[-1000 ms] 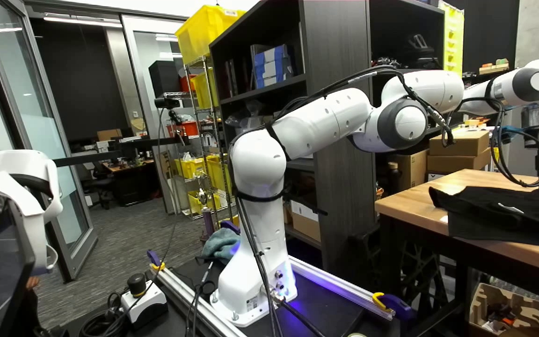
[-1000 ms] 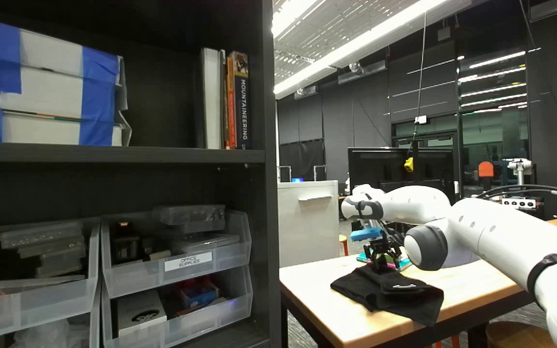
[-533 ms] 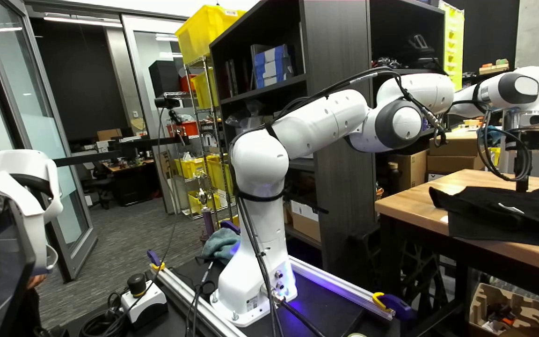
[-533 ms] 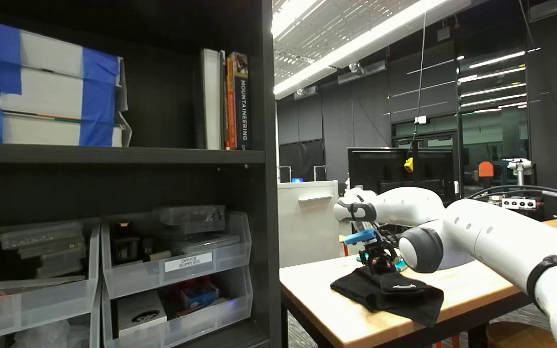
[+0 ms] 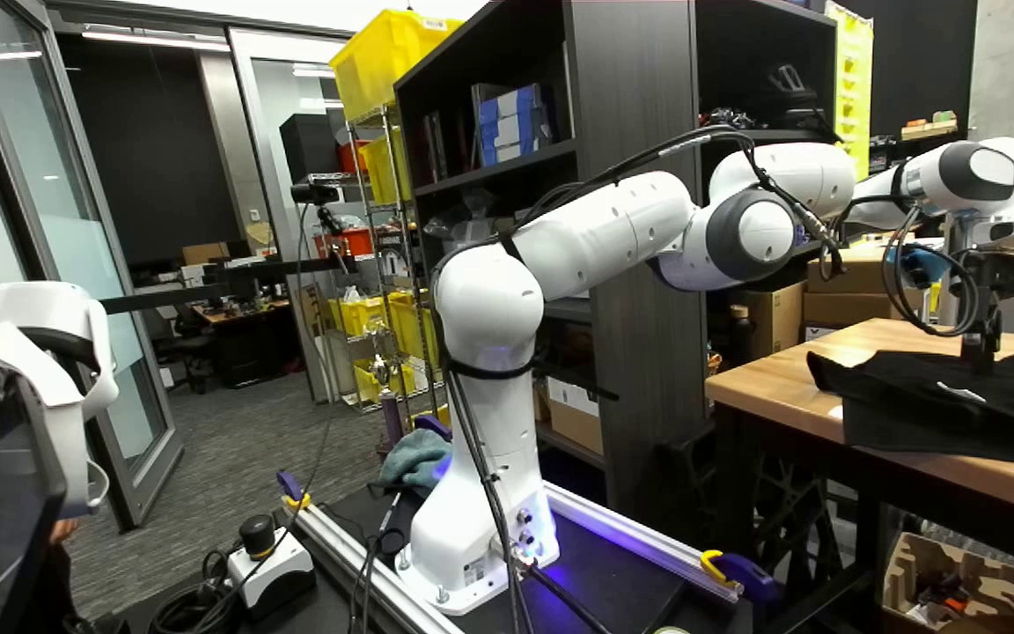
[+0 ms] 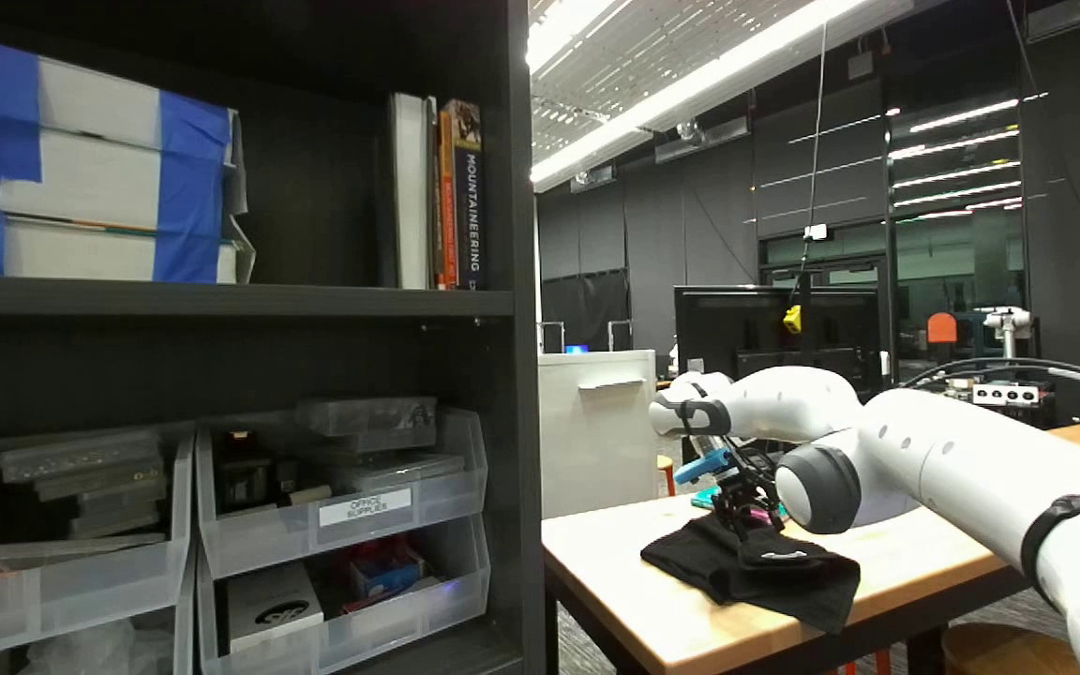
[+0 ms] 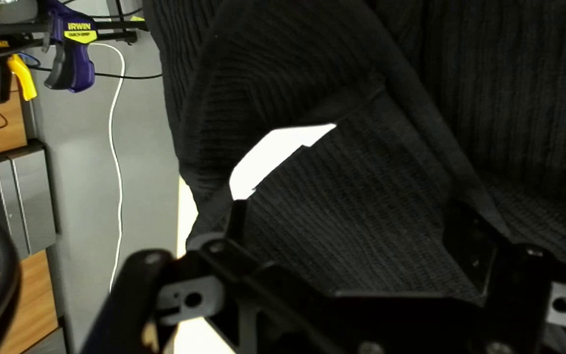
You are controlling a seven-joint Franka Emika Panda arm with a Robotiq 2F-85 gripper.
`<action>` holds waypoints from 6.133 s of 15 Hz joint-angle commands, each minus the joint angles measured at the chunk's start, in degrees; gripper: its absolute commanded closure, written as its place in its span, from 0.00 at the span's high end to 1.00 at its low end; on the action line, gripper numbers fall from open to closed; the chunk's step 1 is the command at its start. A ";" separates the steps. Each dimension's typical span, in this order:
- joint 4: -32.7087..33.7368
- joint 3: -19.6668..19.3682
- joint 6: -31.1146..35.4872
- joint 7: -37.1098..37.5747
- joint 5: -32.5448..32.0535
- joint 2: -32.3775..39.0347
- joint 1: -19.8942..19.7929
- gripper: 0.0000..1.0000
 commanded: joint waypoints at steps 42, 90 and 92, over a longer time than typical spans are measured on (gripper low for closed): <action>1.59 6.27 -10.23 -15.39 6.87 2.74 -3.30 0.44; 1.58 9.35 -5.47 -12.27 13.46 -0.11 -11.07 0.89; 1.69 9.36 -4.73 -12.23 13.49 -0.02 -11.06 0.99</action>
